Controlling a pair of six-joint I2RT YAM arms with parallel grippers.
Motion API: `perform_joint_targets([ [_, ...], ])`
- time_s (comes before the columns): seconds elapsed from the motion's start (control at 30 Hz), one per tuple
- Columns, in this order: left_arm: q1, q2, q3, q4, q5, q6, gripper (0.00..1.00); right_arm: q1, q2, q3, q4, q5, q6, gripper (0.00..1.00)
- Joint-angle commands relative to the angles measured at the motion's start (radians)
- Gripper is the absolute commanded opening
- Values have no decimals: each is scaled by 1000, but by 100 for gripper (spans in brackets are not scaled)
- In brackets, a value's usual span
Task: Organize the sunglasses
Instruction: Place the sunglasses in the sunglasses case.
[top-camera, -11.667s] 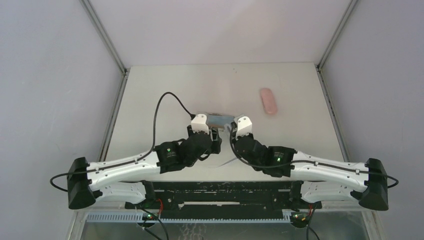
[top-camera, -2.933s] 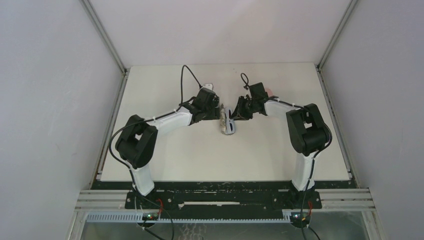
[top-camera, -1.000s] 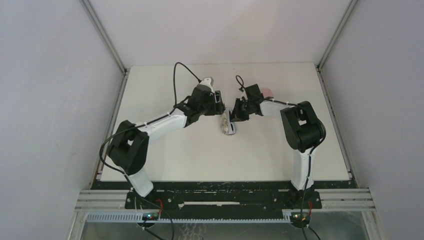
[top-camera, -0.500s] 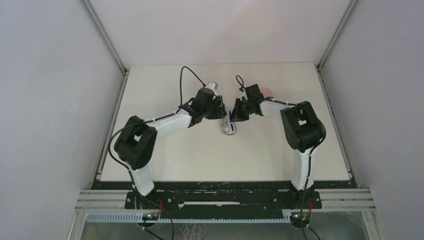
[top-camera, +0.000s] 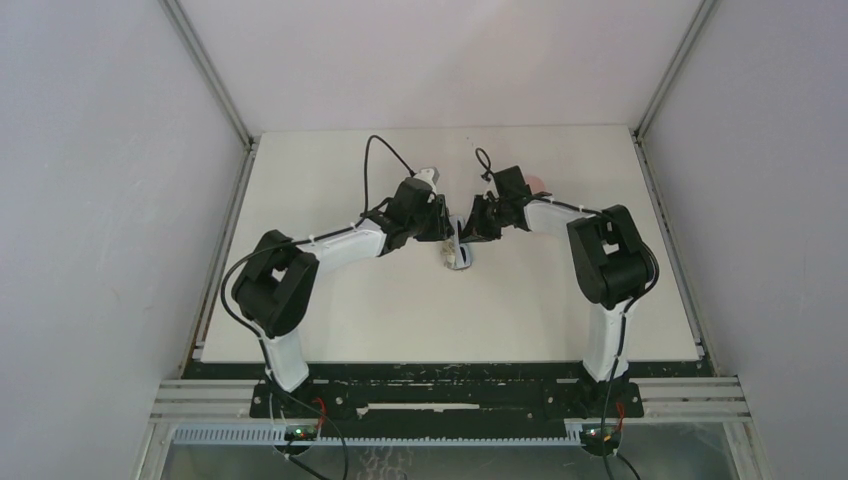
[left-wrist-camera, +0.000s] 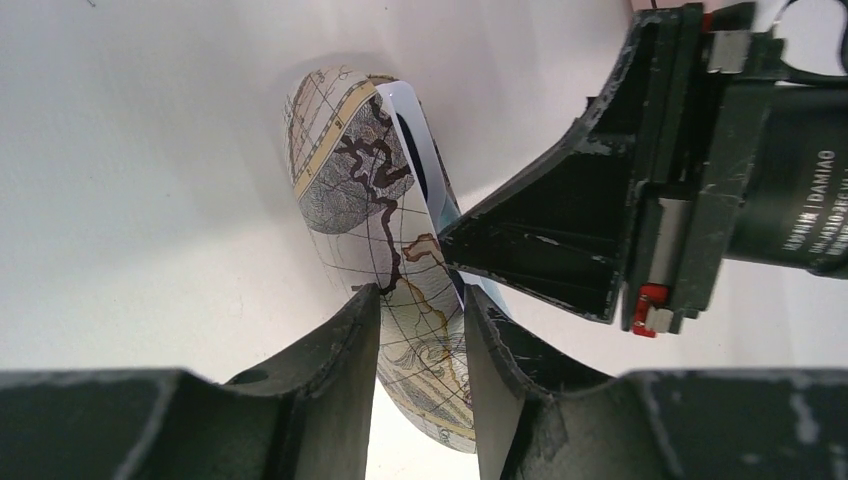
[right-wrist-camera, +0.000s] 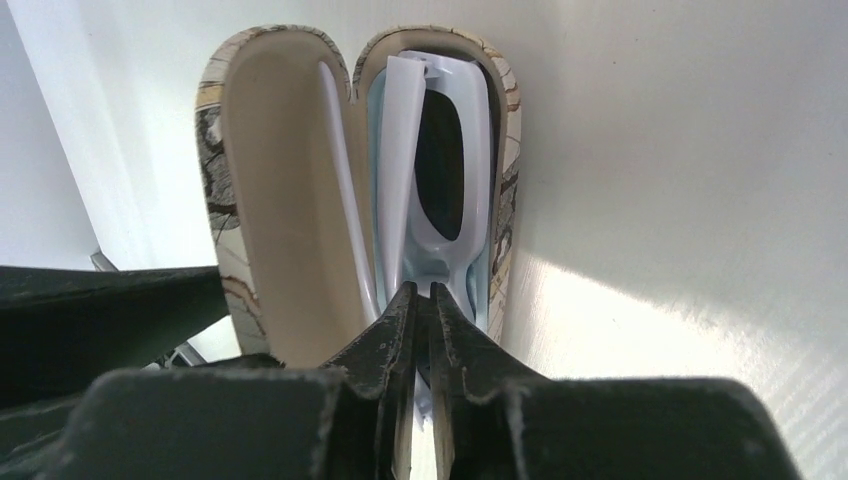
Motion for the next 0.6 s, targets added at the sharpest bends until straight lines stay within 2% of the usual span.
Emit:
perform_joint_targets([
  [0.0,-6,1,28,26,17,-9,40,-11,-88,-3,-13,2,-31,8],
  [0.27,-6,6,40,16,18,-6,39,-28,-114,-32,-33,49,-55,9],
  [0.57,-6,10,47,11,19,-6,38,-28,-79,-33,-20,19,-55,9],
])
